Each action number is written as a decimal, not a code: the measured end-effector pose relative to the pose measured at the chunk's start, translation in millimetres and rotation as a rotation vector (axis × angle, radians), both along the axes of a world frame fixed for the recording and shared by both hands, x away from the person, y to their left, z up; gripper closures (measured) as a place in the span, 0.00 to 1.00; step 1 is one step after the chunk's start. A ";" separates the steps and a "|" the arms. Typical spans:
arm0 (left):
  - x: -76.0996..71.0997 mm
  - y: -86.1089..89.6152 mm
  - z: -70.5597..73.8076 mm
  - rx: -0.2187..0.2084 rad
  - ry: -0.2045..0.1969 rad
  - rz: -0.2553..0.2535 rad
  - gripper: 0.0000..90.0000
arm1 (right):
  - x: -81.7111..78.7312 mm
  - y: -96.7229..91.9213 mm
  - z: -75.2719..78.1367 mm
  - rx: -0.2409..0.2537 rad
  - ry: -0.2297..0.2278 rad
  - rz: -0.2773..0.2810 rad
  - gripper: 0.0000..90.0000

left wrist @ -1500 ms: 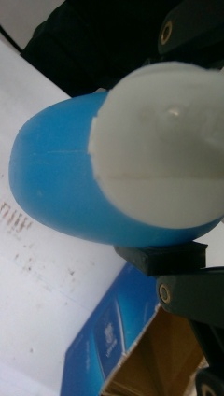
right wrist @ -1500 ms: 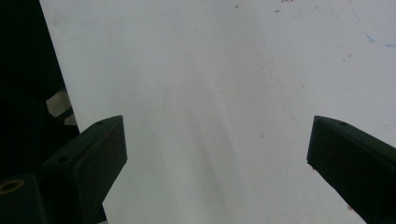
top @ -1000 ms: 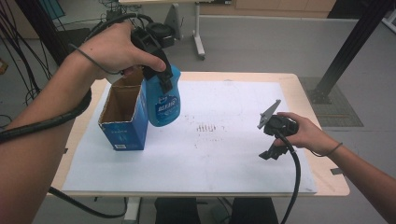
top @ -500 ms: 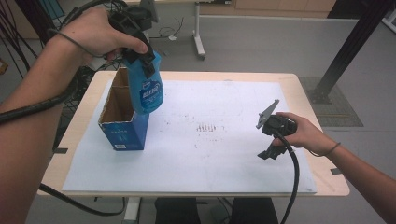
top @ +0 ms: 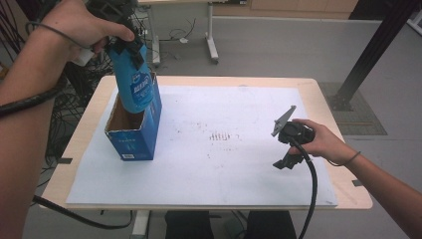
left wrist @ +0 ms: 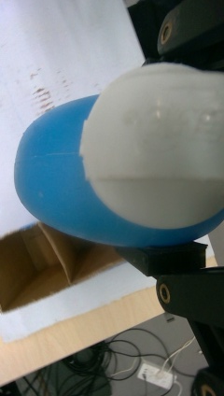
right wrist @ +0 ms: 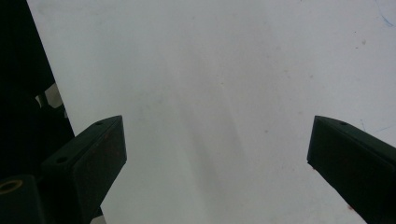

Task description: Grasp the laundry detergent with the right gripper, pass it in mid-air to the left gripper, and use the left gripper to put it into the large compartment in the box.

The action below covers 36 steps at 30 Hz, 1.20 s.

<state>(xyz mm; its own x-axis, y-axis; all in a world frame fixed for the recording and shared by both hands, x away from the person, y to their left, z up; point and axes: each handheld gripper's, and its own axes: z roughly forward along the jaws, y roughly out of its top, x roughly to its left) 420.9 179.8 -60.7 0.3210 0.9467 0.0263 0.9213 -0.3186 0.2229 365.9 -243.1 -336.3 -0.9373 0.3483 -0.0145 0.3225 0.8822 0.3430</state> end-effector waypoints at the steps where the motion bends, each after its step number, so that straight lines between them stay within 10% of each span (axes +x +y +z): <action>1: 0.0 0.0 0.0 0.000 0.000 0.000 0.42 | 0.0 0.0 0.0 0.000 0.000 0.000 0.05; 14: 12.8 25.6 -0.7 -0.009 -0.037 0.190 0.42 | 3.0 2.7 -2.0 0.002 -0.004 -0.009 0.05; 36: 21.0 37.6 -20.5 -0.034 -0.036 0.247 0.42 | 1.4 6.9 -0.9 0.009 -0.010 0.008 0.05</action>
<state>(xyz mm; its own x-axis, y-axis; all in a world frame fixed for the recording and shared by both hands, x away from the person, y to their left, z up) 441.9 217.4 -81.2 0.0794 0.9968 0.0009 0.9614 -0.0768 0.2641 367.3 -236.2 -337.2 -0.9398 0.3410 -0.0207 0.3121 0.8816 0.3540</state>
